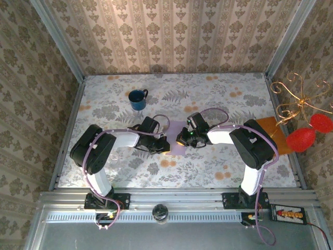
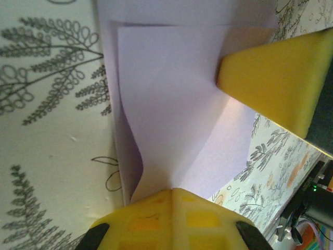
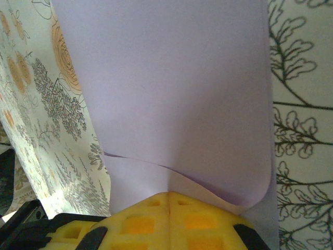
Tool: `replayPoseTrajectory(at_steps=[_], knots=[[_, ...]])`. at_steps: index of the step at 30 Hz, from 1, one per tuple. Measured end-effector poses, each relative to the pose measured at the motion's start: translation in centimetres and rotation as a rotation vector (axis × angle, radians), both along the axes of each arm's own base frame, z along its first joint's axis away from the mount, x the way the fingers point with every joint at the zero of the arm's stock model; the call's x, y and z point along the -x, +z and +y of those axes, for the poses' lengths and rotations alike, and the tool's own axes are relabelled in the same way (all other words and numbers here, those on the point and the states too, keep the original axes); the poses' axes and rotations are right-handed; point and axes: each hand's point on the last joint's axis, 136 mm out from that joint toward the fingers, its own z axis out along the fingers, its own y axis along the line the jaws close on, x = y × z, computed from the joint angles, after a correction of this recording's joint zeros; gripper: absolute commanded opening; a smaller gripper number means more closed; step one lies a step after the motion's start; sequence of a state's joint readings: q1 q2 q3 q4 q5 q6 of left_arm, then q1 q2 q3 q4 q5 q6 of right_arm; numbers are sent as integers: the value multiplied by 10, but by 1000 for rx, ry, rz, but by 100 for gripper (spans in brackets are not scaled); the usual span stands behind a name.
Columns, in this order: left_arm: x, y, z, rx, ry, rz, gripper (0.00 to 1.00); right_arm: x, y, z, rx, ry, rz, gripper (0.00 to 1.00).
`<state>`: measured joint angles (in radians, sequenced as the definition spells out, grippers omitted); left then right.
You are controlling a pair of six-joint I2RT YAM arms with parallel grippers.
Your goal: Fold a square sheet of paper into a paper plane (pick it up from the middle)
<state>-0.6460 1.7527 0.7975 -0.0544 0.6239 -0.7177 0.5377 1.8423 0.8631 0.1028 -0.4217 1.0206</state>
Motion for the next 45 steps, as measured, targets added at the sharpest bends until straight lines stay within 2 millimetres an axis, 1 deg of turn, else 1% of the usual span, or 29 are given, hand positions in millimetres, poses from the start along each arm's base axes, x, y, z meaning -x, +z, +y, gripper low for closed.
replayPoseTrajectory(at_steps=[4, 8, 11, 13, 15, 17, 19, 23, 26, 36, 39, 42, 45], knots=[[7, 0, 8, -1, 5, 1, 0, 0, 0, 0, 1, 0, 3, 0], [22, 1, 23, -29, 13, 30, 0, 0, 0, 0, 2, 0, 3, 0], [29, 5, 32, -52, 23, 42, 0, 0, 0, 0, 2, 2, 1, 0], [26, 14, 31, -38, 26, 16, 0, 0, 0, 0, 2, 2, 1, 0], [19, 22, 26, -8, 32, -21, 0, 0, 0, 0, 2, 2, 1, 0], [12, 25, 21, 14, 40, -42, 0, 0, 0, 0, 3, 2, 1, 0], [5, 23, 15, 22, 44, -47, 0, 0, -1, 0, 3, 3, 2, 0], [-5, 11, 5, 10, 49, -37, 0, 0, -1, 0, 3, 3, 3, 0], [-6, 5, 6, -5, 61, -28, 0, 0, -1, 0, 3, 3, 3, 0], [-9, 3, 8, -24, 73, -34, 0, 0, 0, 0, 2, 3, 1, 0], [-8, 2, 9, -32, 75, -30, 0, -1, 2, 0, 2, 9, -9, 6], [-8, 1, 10, -38, 78, -31, 0, -2, 4, 1, 5, 25, -27, 14], [-8, 1, 10, -43, 78, -30, 0, -2, 10, 3, 9, 54, -56, 21]])
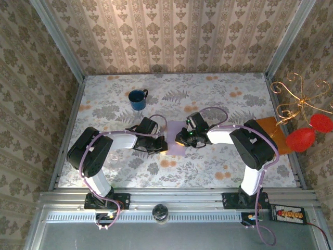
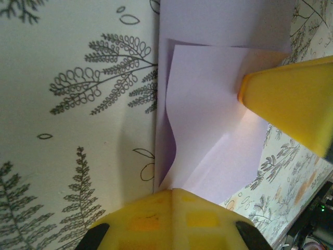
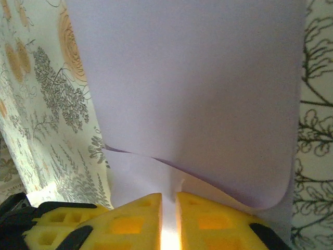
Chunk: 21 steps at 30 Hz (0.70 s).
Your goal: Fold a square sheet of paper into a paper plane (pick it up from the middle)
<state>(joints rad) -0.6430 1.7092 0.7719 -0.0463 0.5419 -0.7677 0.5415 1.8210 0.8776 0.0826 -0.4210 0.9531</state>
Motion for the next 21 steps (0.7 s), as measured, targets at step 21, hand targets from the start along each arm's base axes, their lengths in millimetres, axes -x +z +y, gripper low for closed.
replayPoseTrajectory(at_steps=[21], knots=[[0, -1, 1, -15, 10, 7, 0, 25, -1, 22, 24, 135, -18, 9]])
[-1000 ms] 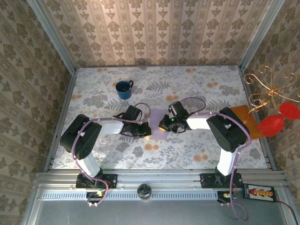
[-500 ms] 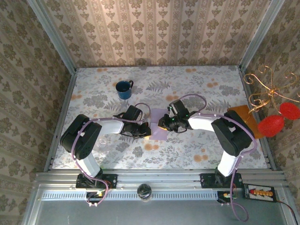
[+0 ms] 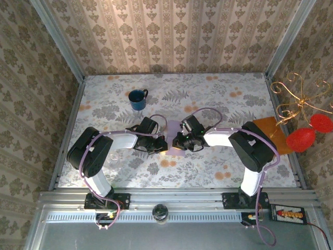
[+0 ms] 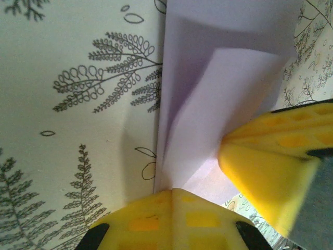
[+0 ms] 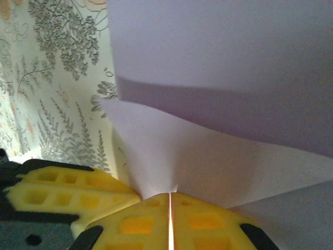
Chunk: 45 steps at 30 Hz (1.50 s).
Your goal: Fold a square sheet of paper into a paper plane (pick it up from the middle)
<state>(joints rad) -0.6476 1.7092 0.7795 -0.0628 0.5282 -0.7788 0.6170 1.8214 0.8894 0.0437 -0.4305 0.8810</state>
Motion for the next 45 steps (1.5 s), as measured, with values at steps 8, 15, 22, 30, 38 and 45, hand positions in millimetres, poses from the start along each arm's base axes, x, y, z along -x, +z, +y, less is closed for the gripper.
replayPoseTrajectory(at_steps=[8, 15, 22, 30, 38, 45], knots=[[0, 0, 0, 0, 0, -1, 0, -9, -2, 7, 6, 12, -6, 8], [-3, 15, 6, -10, 22, -37, 0, -8, -3, 8, 33, 16, 23, 5], [-20, 49, 7, 39, 66, -137, 0, -8, -4, 7, 41, 11, 41, 3], [-11, 29, -2, 30, 33, -85, 0, -8, -5, 7, 47, 8, 53, 3], [-3, 12, -6, 15, 6, -26, 0, -8, -4, 8, 43, 9, 53, 3], [2, 1, -5, -5, -2, 5, 0, -11, 0, 5, 45, 0, 39, 8]])
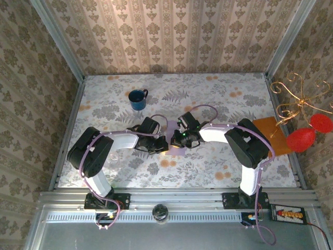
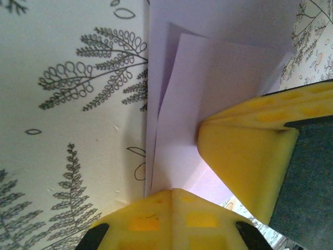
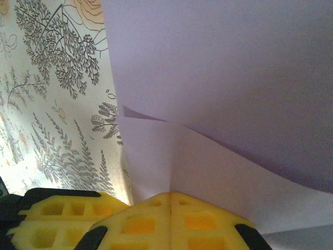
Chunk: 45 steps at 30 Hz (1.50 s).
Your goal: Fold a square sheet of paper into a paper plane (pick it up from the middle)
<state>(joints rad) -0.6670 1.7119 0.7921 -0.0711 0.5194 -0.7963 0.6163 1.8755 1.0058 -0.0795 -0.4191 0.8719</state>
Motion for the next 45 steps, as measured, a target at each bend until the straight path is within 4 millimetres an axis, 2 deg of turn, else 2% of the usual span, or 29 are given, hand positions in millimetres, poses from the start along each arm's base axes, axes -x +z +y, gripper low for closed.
replayPoseTrajectory(at_steps=[6, 13, 25, 30, 34, 38, 41, 45], knots=[[0, 0, 1, -1, 1, -1, 0, -12, 16, -15, 26, -20, -69, 13], [0, 0, 1, -2, 3, -2, 0, -17, 12, -27, 63, -13, -87, 14], [3, 1, 4, -8, 4, -1, 0, -25, -1, -21, 98, 20, -65, 14], [-6, 12, 4, 11, 18, -31, 2, -24, -2, -21, 104, 27, -61, 14], [-26, 28, -2, 24, 35, -86, 4, -24, -2, -20, 105, 27, -58, 13], [-40, 42, -9, 36, 45, -133, 0, -24, -3, -20, 104, 19, -50, 11], [-41, 39, -8, 21, 50, -131, 0, -24, -3, -20, 103, 12, -43, 10], [-36, 24, -5, -14, 47, -93, 0, -24, -3, -20, 104, 11, -40, 10]])
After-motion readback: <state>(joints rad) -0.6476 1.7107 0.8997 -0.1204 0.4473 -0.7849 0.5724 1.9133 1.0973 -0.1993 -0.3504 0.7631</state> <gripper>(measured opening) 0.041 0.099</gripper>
